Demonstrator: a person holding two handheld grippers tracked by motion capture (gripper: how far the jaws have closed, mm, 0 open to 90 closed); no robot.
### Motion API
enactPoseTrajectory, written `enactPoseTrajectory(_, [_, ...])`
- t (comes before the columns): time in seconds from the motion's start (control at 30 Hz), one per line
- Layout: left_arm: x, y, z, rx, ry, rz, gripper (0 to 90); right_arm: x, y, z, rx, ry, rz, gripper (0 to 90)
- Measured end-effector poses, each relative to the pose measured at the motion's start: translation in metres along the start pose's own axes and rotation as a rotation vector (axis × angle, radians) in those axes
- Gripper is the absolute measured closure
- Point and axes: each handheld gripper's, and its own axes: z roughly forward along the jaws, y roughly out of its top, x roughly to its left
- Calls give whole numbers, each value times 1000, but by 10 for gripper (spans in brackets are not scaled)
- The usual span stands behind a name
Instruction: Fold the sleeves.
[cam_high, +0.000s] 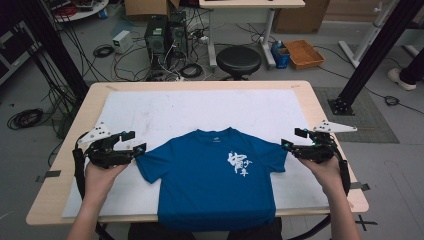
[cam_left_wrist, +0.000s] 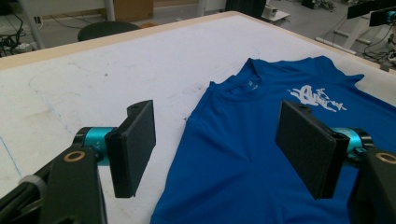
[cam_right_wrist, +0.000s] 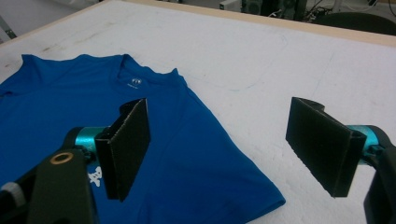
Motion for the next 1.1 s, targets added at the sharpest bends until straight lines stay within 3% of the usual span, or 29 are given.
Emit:
enactPoseTrajectory(0.33, [4, -5, 1, 27, 18, -31, 290, -3, 1, 0, -4, -17, 2, 239])
enactPoseTrajectory(0.7, [12, -13, 1, 49, -2, -22, 289, -5, 1, 1, -5, -28, 6, 247])
enactPoseTrajectory(0.87, [16, -19, -3, 49, 6, -54, 289, -3, 2, 0, -11, -31, -3, 263])
enactPoseTrajectory(1.0, [21, -23, -1, 93, 21, -69, 294, -3, 2, -1, -15, -32, -7, 285])
enactPoseTrajectory(1.03, [25, -27, 1, 126, 31, -92, 310, -4, 2, 0, -9, -36, -1, 294])
enactPoseTrajectory(1.1, [27, -30, 3, 136, 36, -110, 316, -4, 2, 0, -9, -37, -2, 296])
